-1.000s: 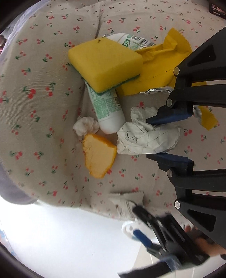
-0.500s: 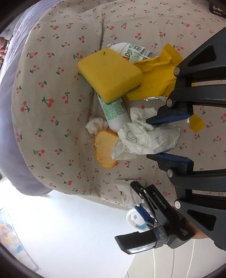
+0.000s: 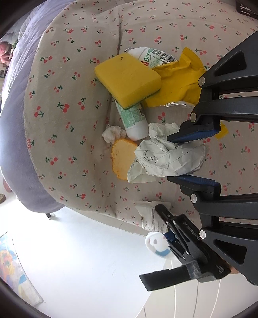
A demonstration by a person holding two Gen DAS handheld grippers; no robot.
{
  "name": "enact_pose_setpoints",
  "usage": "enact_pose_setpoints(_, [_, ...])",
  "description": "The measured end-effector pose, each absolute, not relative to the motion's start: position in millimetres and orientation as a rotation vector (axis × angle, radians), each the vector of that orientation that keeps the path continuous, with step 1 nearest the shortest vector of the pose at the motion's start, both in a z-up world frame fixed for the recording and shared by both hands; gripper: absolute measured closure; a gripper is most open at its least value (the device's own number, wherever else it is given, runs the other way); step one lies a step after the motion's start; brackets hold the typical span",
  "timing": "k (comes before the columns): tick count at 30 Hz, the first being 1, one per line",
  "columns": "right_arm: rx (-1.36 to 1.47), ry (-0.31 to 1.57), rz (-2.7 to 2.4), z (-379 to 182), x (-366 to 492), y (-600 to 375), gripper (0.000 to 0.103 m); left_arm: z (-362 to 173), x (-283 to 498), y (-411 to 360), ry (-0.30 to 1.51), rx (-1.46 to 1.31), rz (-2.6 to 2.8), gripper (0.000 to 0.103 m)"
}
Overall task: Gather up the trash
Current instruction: 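Grasp the printed foil wrapper with the left tool while the right tool holds the paper, then carry the foil wrapper over the wastebasket and open the left tool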
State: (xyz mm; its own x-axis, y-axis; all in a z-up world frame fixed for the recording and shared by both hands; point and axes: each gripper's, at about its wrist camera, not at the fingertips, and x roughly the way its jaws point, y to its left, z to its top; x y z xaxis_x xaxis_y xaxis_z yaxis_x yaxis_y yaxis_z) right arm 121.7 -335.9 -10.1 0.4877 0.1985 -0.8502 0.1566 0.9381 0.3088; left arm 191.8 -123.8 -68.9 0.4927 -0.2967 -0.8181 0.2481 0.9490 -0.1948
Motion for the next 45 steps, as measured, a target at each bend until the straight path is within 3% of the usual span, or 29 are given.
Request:
enact_pose_setpoints(18, [0.349, 1.054, 0.086, 4.5, 127.5, -284.8, 0.07, -34.7, 167.7, -60.0, 0.963, -0.131, -0.306, 0.05])
enact_pose_setpoints(45, [0.307, 1.108, 0.232, -20.1, 157.7, -157.5, 0.07, -46.1, 156.6, 60.8, 0.964, -0.218, -0.141, 0.05])
